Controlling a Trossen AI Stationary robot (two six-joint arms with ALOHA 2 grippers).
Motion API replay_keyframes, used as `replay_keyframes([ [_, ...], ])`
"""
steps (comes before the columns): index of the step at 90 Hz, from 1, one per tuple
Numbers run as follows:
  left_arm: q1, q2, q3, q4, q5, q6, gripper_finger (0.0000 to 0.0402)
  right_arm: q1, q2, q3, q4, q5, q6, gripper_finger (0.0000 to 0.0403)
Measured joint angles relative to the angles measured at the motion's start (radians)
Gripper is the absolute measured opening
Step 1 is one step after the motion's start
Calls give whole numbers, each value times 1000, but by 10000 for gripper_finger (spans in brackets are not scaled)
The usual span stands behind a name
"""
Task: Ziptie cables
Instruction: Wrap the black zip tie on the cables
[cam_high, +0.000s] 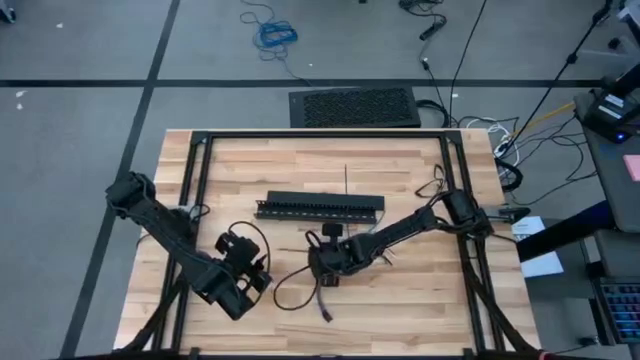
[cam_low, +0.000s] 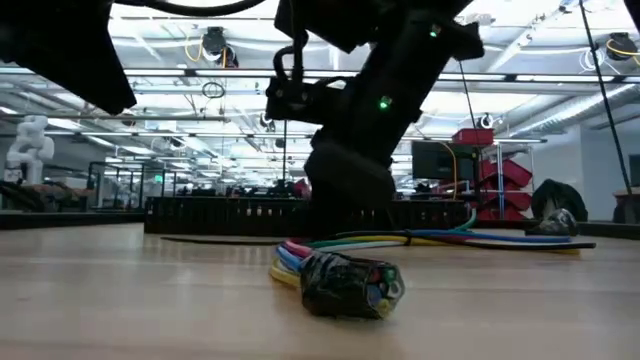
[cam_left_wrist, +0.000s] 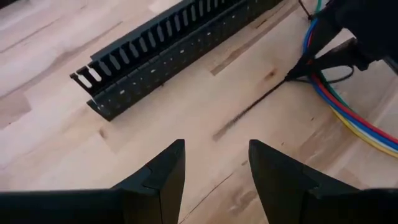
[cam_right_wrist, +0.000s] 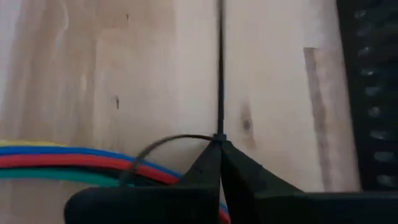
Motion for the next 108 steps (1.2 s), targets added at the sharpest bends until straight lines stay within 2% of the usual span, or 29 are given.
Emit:
replay_keyframes([
  [18,-3,19,-25,40,-51,0,175,44,-50,0,-2,159,-39,0],
  [31,-3,51,-91,141,-65,0,175,79,-92,0,-8,252,-76,0],
  [44,-14,72,-138,201,-115,11,175,117,-136,0,-43,307,-109,0],
  [59,-43,71,-145,154,-150,80,175,163,-225,-22,-99,352,-112,0],
  [67,-70,62,-146,103,-196,72,175,182,-300,-77,-101,385,-96,0],
  [75,-107,60,-145,104,-325,69,175,191,-400,-162,-81,396,-45,0],
  [87,-162,60,-147,143,-631,46,175,208,-561,-349,107,410,-34,0],
  [92,-164,65,-149,151,-686,45,175,221,-627,-434,239,386,-62,0],
  [108,-139,111,-184,295,-802,99,175,231,-737,-694,745,177,-176,0],
])
